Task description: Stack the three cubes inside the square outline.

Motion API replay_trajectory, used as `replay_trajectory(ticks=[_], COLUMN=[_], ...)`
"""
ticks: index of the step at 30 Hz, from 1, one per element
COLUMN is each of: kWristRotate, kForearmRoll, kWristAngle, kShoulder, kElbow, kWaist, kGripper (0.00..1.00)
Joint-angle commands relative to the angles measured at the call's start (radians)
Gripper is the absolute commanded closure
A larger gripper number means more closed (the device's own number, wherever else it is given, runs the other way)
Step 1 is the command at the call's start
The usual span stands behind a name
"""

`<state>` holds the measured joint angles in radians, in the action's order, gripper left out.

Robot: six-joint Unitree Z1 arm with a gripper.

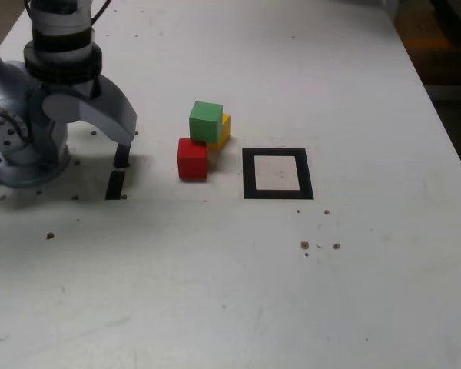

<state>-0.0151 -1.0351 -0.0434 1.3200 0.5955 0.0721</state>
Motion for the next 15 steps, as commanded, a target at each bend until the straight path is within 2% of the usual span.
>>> replay_trajectory(ticks=[1,4,7,11,15], kWristRotate=[-0.005,-0.011,-0.015,-0.04,-0.098], kForearmRoll=[-0.003,-0.006,-0.03,-0.124,-0.237], kWristAngle=[-0.003,-0.003,0.013,0.062,0.112], kShoulder=[0.0,0.002,0.005,0.007,0.02], kElbow=[-0.011,-0.01,0.015,0.12,0.3], kWaist=[0.001,0.001,0.001,0.001,0.001], kGripper=[0.01,0.01,0.02,0.03,0.03])
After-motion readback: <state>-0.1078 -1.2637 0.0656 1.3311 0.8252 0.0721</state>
